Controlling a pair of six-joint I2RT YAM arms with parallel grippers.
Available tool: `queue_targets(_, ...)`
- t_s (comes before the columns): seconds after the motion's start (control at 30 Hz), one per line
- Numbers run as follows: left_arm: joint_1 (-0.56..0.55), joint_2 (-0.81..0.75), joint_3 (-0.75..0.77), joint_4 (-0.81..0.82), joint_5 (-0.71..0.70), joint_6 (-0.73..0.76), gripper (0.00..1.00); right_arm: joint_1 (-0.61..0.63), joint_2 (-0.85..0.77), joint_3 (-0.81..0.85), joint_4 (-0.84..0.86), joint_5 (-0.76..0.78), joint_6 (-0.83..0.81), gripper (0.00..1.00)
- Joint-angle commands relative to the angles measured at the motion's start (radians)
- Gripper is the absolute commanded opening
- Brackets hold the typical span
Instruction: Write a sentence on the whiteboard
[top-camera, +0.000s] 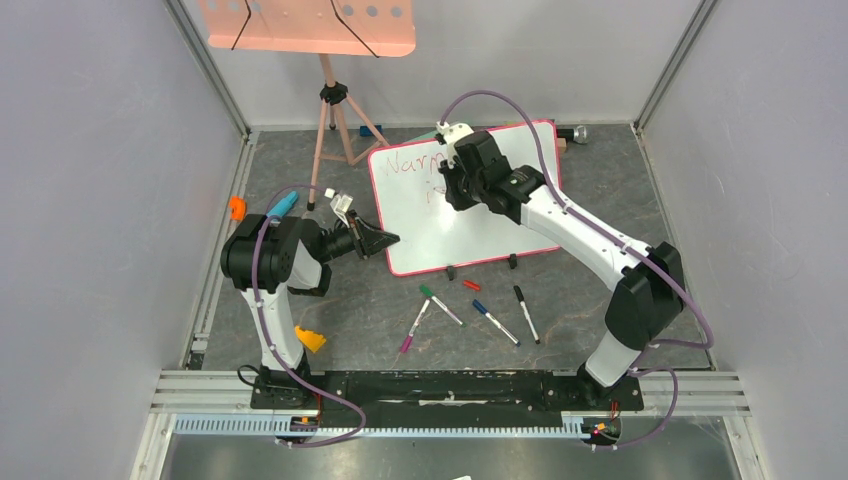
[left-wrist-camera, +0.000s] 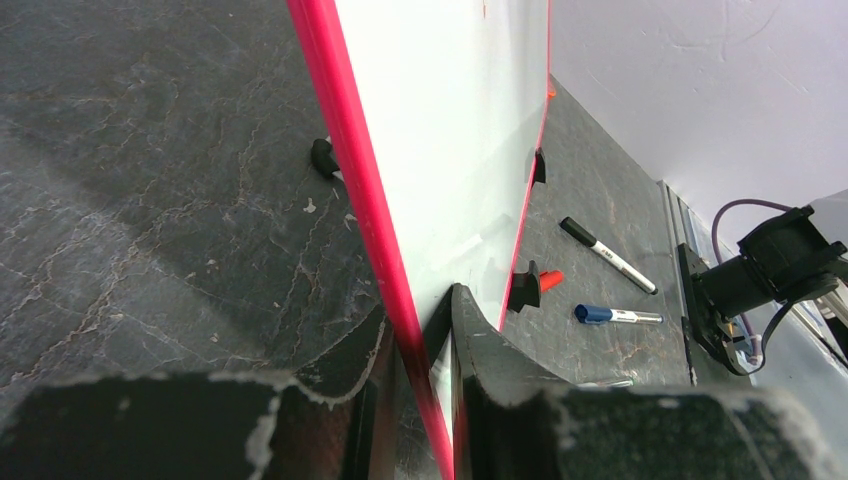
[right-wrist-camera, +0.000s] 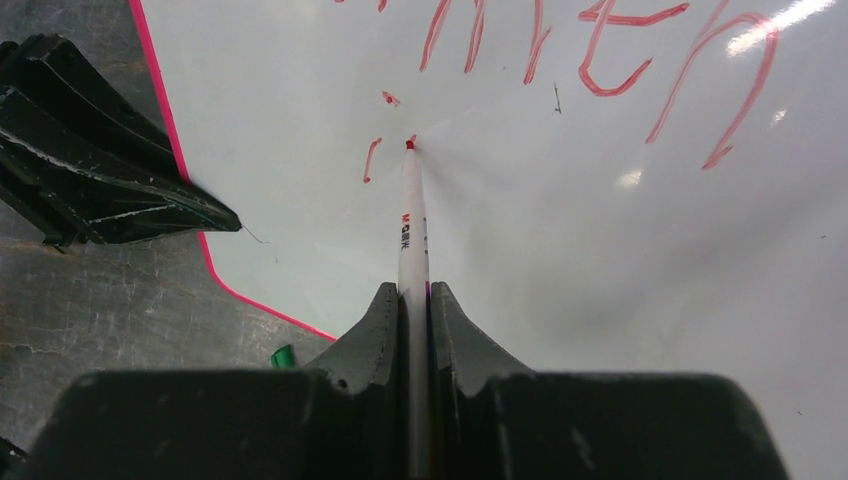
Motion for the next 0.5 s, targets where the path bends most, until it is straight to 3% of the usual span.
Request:
queue_targets(0.0,0.020,0.028,0.016,0.036,-0.130,0.116,0.05,-0.003,-0.026,-0.051,0.005,0.012,-0.001,0.00)
queue_targets(0.2,0.020,0.029,0.017,0.036,-0.129,0.117,0.05,-0.002,-0.054,-0.110,0.023,0.001,0.003,0.00)
queue_targets(0.47,0.020,0.030,0.017,0.036,-0.125,0.119,0.05,-0.004,-0.013,-0.025,0.020,0.027,-0.005,0.00)
